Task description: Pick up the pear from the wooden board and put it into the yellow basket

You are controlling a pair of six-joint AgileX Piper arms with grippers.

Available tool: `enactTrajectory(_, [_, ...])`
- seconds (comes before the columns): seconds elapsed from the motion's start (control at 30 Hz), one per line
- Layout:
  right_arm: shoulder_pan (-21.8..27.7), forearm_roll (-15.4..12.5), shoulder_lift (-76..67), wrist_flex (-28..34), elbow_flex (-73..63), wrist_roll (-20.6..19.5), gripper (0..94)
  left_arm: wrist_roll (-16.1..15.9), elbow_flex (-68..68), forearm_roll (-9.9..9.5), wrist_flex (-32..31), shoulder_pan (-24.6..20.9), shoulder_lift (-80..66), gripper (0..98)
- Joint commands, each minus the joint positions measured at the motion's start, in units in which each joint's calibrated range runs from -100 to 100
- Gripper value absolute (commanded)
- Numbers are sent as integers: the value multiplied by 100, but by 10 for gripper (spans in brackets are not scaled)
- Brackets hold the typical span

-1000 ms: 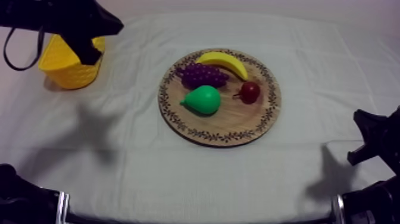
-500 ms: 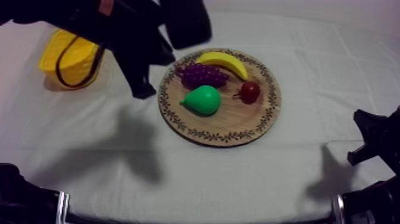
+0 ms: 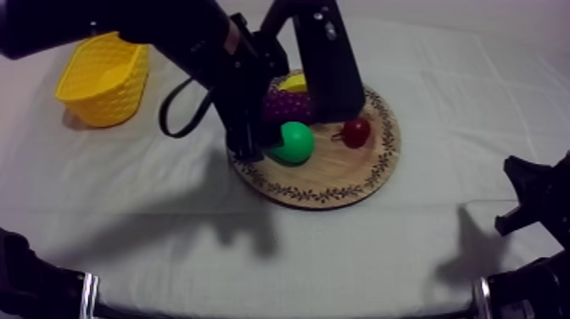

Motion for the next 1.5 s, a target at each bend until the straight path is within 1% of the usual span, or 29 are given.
enactTrajectory(0.0, [-2,0,-1,0,-1,0,3,-3,-111,-7,44,-8,234,889])
enactTrajectory(0.13, [-2,0,-1,0,-1,0,3,-22,-348,5,71,-33,662,926])
enactTrajectory(0.37, [-2,0,-1,0,-1,0,3,-46,-757,19,65,-100,1387,950])
enactTrajectory(1.0, [-2,0,-1,0,-1,0,3,-294,-1718,164,64,-267,3089,959])
enactTrajectory(1.27, [-2,0,-1,0,-1,0,3,-411,-1978,255,142,-338,3469,922])
enactTrajectory(1.4, [-2,0,-1,0,-1,0,3,-437,-2048,301,177,-353,3600,880])
enactTrajectory(1.47, [-2,0,-1,0,-1,0,3,-445,-2078,328,192,-356,3651,842])
